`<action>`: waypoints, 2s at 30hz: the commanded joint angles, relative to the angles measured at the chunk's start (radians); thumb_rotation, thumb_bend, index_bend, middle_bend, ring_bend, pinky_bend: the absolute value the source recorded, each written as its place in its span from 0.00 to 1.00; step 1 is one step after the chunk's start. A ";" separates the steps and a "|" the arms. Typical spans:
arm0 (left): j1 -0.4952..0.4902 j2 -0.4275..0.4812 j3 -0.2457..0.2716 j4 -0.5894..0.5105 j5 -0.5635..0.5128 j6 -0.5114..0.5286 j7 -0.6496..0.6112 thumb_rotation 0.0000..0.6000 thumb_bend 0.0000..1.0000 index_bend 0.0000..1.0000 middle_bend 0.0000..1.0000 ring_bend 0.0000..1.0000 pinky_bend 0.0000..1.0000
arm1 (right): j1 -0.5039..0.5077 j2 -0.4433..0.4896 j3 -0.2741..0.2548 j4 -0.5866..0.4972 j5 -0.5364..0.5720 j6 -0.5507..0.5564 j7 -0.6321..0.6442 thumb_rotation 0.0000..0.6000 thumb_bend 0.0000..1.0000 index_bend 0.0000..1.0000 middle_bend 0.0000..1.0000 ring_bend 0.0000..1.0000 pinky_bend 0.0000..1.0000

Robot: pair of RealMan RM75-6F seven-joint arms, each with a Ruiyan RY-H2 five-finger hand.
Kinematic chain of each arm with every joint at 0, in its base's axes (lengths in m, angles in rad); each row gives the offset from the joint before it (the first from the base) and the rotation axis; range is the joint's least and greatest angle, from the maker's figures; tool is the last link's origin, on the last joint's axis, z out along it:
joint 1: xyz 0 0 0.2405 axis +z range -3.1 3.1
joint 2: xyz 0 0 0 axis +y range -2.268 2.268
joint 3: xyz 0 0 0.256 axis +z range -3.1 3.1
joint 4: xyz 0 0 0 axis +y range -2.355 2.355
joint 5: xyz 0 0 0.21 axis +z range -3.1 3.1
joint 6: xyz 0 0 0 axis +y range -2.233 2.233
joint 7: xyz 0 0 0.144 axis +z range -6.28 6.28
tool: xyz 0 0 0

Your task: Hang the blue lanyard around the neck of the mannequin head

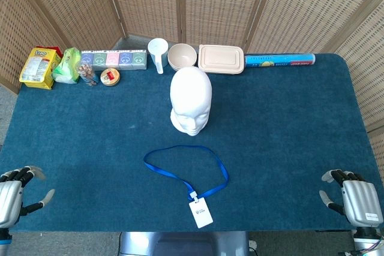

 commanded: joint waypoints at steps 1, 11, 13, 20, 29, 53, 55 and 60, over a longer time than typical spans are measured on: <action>-0.002 0.002 0.000 0.000 -0.008 -0.008 0.000 0.76 0.23 0.46 0.37 0.34 0.27 | 0.002 -0.002 0.001 0.002 0.007 -0.008 -0.001 1.00 0.30 0.46 0.49 0.45 0.41; 0.003 -0.001 -0.010 0.018 -0.030 -0.006 -0.037 0.76 0.23 0.46 0.37 0.34 0.27 | 0.017 -0.008 0.013 -0.009 0.001 -0.011 0.013 1.00 0.30 0.45 0.49 0.45 0.41; -0.001 0.000 -0.011 0.016 -0.030 -0.012 -0.037 0.76 0.24 0.46 0.37 0.34 0.27 | 0.023 -0.009 0.019 -0.014 0.004 -0.017 0.017 1.00 0.30 0.44 0.49 0.45 0.42; -0.020 -0.002 -0.019 0.003 -0.031 -0.035 -0.022 0.76 0.24 0.46 0.37 0.34 0.27 | 0.078 -0.033 0.068 -0.057 0.054 -0.072 -0.015 1.00 0.30 0.43 0.49 0.45 0.44; -0.060 -0.008 -0.043 -0.009 -0.063 -0.085 0.015 0.76 0.24 0.46 0.37 0.34 0.27 | 0.176 -0.129 0.152 -0.134 0.266 -0.168 -0.261 1.00 0.30 0.41 0.49 0.48 0.57; -0.197 -0.041 -0.106 -0.007 -0.148 -0.229 0.090 0.76 0.23 0.46 0.37 0.34 0.27 | 0.303 -0.475 0.137 0.027 0.257 -0.146 -0.439 1.00 0.29 0.44 0.90 1.00 1.00; -0.205 -0.043 -0.108 -0.010 -0.149 -0.235 0.095 0.76 0.24 0.46 0.37 0.34 0.27 | 0.317 -0.490 0.131 0.033 0.258 -0.164 -0.459 1.00 0.29 0.45 0.91 1.00 1.00; -0.221 -0.048 -0.111 -0.017 -0.162 -0.247 0.112 0.76 0.23 0.46 0.37 0.34 0.27 | 0.344 -0.529 0.140 0.038 0.281 -0.190 -0.495 1.00 0.29 0.45 0.94 1.00 1.00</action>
